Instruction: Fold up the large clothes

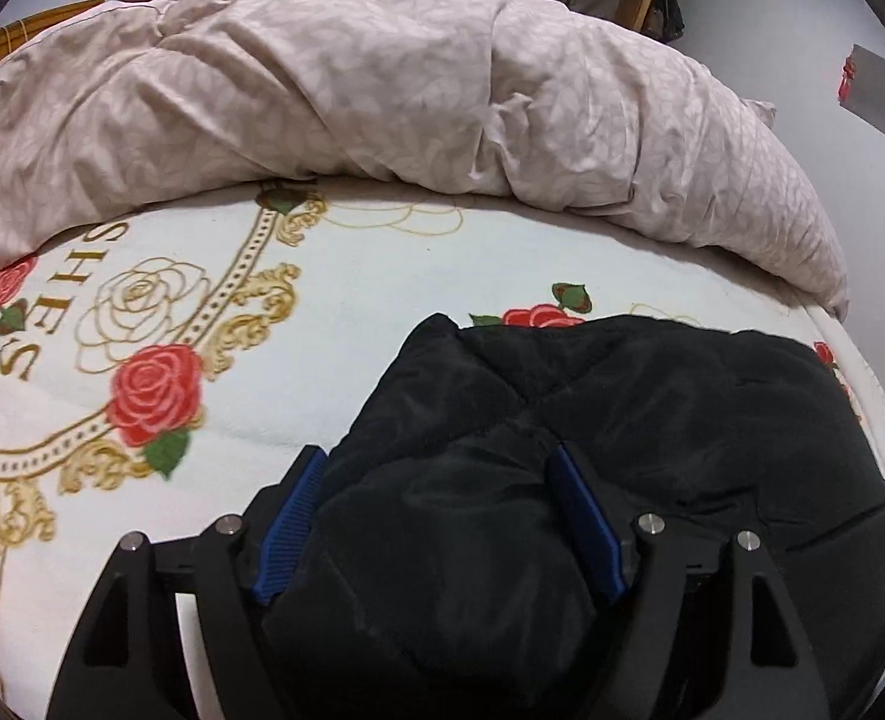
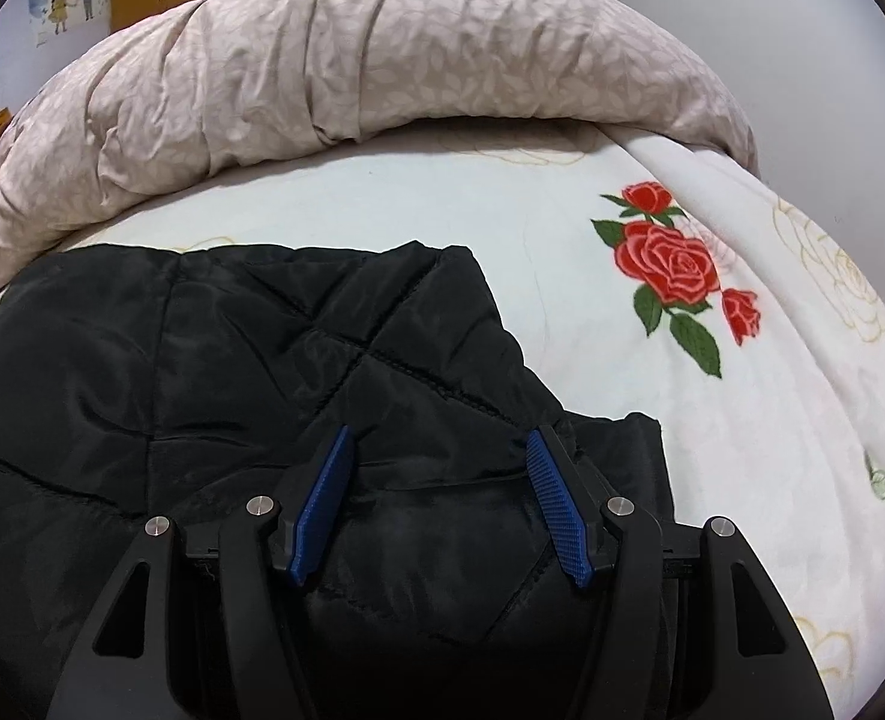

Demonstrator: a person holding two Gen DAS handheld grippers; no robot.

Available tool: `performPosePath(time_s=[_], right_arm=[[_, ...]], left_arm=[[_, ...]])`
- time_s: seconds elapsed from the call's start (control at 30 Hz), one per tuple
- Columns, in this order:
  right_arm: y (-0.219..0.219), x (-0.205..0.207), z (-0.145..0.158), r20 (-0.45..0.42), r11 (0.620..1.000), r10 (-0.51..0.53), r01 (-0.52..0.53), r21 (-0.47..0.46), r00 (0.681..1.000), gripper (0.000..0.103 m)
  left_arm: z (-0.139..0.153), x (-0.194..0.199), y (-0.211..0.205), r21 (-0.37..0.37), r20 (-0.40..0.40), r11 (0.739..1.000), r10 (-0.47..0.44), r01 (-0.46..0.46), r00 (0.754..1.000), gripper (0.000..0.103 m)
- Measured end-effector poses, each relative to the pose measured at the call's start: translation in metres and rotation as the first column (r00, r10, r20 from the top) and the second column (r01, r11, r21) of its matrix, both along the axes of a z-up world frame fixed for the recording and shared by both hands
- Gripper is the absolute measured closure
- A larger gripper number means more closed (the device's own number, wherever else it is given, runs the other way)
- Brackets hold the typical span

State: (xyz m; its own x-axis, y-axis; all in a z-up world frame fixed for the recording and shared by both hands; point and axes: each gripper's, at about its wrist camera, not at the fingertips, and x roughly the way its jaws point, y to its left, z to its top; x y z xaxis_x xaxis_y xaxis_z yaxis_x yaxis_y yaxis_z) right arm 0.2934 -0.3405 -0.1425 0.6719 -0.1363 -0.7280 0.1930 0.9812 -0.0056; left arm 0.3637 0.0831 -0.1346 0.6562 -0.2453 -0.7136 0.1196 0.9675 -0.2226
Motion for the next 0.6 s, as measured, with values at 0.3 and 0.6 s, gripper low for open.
performPosePath(time_s=[0.3,0.6], right_arm=[[0.002,0.002,0.009,-0.003,1.000,-0.010,0.010,-0.026,1.000,0.043],[-0.001,-0.056,0.073,0.095,1.000,0.014,-0.015,0.010,0.995,0.043]], left_arm=[[0.004,0.009,-0.002,0.017,-0.045,1.000,0.017,-0.017,0.999,0.023],[0.064,-0.061,0.021,0.005,0.075,1.000,0.031,-0.031,0.997,0.026]])
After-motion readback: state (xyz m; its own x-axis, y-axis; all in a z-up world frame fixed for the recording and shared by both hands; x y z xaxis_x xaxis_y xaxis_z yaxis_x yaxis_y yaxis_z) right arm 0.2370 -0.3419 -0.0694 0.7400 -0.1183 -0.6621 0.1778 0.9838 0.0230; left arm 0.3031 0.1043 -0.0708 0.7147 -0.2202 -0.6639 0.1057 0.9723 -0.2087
